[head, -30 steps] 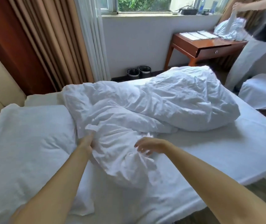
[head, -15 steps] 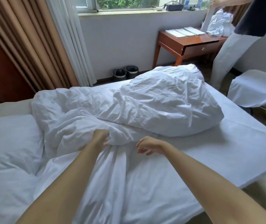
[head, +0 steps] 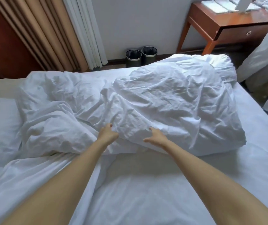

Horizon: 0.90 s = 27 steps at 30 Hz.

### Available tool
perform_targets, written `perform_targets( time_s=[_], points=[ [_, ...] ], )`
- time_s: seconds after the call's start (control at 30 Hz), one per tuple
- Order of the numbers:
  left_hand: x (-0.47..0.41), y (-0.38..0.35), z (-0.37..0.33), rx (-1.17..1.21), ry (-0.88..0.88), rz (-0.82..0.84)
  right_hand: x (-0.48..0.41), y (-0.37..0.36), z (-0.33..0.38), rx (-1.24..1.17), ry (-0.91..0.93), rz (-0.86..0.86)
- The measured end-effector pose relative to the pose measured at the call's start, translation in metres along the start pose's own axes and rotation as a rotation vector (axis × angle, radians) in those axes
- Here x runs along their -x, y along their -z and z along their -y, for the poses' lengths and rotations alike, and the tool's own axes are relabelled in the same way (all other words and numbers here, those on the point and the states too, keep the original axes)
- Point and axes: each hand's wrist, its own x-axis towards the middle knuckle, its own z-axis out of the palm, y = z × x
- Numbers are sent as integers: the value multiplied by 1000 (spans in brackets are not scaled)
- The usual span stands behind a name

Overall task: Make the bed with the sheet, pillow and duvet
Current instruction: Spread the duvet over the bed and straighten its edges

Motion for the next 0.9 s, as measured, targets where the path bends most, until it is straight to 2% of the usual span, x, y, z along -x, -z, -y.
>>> perform_targets(
  time_s=[0.2,0.27,0.37,0.43,0.5,0.6,0.7,0.77,0.9],
  points=[
    [-64,-26,8,-422,-257,76,-68,-22,-5,228,-87,25],
    [-83,-35,15,-632,-324,77,-85,-29,-13,313,-121,16],
    [-108,-48,16,-923,-433,76,-103,-32,-26,482,-86,-139],
    [-119,-57,9,-1074,-520,81,-109,-28,-32,424,-12,-242],
    [-124,-66,2,-1167,-594,80,-107,-16,-30,301,-10,-251],
    [-129,-81,-15,-1134,-651,26,-99,8,-22,93,-18,-216],
    [-127,-84,-43,-965,-672,-4,-84,27,-17,-47,37,-184],
    [-112,-76,-60,-907,-662,-4,-71,33,-19,-125,11,-173],
    [-80,-51,-77,-823,-614,-72,-39,50,-19,-384,-40,-275]
  ],
)
